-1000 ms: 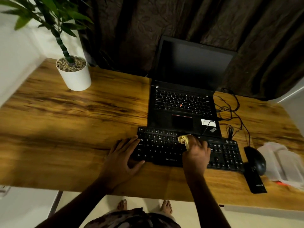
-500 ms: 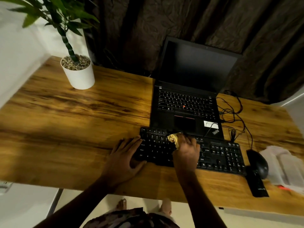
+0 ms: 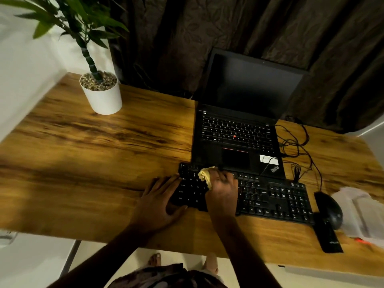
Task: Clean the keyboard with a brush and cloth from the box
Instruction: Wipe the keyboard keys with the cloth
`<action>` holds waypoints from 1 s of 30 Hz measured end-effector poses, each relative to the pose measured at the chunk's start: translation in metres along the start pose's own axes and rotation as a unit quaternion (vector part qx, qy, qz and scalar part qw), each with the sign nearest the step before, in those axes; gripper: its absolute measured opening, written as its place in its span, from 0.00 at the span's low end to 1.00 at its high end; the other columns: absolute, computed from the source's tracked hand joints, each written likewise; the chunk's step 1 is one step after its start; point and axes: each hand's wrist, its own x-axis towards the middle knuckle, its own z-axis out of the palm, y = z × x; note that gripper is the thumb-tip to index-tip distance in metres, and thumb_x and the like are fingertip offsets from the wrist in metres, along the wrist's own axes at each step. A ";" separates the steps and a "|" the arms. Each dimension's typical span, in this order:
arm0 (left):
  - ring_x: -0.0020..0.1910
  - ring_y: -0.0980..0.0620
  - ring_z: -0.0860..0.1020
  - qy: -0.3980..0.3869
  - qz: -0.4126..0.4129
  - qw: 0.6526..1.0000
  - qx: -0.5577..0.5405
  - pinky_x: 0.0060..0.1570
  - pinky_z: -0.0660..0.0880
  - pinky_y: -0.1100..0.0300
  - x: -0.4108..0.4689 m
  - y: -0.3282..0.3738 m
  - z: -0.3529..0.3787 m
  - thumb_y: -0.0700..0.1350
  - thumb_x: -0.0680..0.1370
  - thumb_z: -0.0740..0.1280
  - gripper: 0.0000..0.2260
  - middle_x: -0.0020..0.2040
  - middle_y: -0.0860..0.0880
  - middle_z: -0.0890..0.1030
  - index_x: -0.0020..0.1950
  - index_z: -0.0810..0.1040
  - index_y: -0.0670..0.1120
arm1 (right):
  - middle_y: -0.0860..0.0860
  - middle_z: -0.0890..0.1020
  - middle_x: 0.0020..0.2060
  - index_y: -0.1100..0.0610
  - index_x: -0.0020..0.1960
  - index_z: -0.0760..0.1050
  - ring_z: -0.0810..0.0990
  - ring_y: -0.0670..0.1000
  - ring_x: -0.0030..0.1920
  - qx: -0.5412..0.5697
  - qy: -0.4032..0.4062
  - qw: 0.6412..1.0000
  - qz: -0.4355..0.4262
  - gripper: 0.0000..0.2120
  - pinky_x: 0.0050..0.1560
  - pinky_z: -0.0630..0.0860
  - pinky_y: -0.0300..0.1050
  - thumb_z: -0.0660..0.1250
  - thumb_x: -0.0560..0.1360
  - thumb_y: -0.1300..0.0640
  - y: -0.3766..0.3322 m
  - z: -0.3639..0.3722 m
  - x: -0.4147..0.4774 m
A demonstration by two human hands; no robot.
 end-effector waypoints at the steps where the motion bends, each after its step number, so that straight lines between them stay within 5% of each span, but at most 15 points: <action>1: 0.78 0.47 0.58 -0.005 -0.005 1.000 -0.004 0.74 0.60 0.41 0.000 0.000 0.000 0.74 0.75 0.54 0.36 0.80 0.58 0.57 0.79 0.55 0.60 | 0.58 0.85 0.47 0.61 0.57 0.82 0.80 0.60 0.47 0.013 0.000 1.000 -0.012 0.26 0.45 0.76 0.50 0.74 0.59 0.71 -0.009 0.001 0.002; 5: 0.78 0.47 0.57 -0.005 -0.003 1.000 -0.011 0.75 0.58 0.43 -0.001 0.001 -0.003 0.73 0.75 0.55 0.36 0.79 0.57 0.58 0.79 0.55 0.60 | 0.58 0.84 0.46 0.61 0.55 0.82 0.81 0.60 0.46 0.082 -0.025 0.995 -0.046 0.28 0.44 0.80 0.50 0.72 0.56 0.73 -0.039 0.002 0.010; 11: 0.78 0.46 0.55 -0.020 -0.019 1.000 -0.013 0.76 0.56 0.43 0.000 0.003 -0.006 0.75 0.73 0.54 0.38 0.79 0.54 0.59 0.79 0.56 0.58 | 0.51 0.79 0.62 0.50 0.67 0.73 0.72 0.56 0.60 0.068 -0.172 0.979 -0.085 0.30 0.59 0.68 0.48 0.64 0.67 0.68 -0.036 0.014 0.022; 16: 0.77 0.45 0.57 -0.013 -0.032 0.999 -0.019 0.72 0.62 0.43 -0.002 0.006 -0.009 0.71 0.73 0.60 0.37 0.78 0.52 0.63 0.78 0.61 0.55 | 0.49 0.78 0.66 0.51 0.67 0.75 0.72 0.56 0.63 0.078 -0.186 0.971 -0.131 0.30 0.61 0.69 0.50 0.66 0.67 0.69 -0.037 0.007 0.026; 21: 0.76 0.45 0.59 -0.006 -0.026 0.999 -0.019 0.72 0.63 0.42 -0.002 0.006 -0.006 0.72 0.73 0.58 0.36 0.77 0.52 0.65 0.76 0.63 0.55 | 0.49 0.74 0.70 0.52 0.70 0.73 0.69 0.55 0.68 0.068 -0.204 0.962 -0.167 0.28 0.65 0.60 0.48 0.65 0.71 0.66 -0.029 -0.005 0.022; 27: 0.76 0.49 0.59 0.000 -0.009 1.000 -0.017 0.73 0.61 0.41 -0.001 0.006 -0.005 0.74 0.74 0.54 0.36 0.78 0.57 0.60 0.79 0.56 0.60 | 0.45 0.83 0.59 0.47 0.59 0.81 0.78 0.54 0.55 0.032 -0.118 0.986 -0.115 0.26 0.54 0.68 0.50 0.56 0.66 0.58 0.027 -0.020 0.010; 30: 0.76 0.49 0.58 0.005 -0.003 1.000 -0.017 0.72 0.60 0.43 -0.002 0.008 -0.007 0.73 0.73 0.55 0.37 0.78 0.58 0.59 0.79 0.56 0.60 | 0.46 0.83 0.59 0.46 0.62 0.80 0.77 0.54 0.57 -0.003 -0.125 0.990 -0.067 0.29 0.54 0.70 0.52 0.69 0.63 0.65 0.055 -0.026 0.010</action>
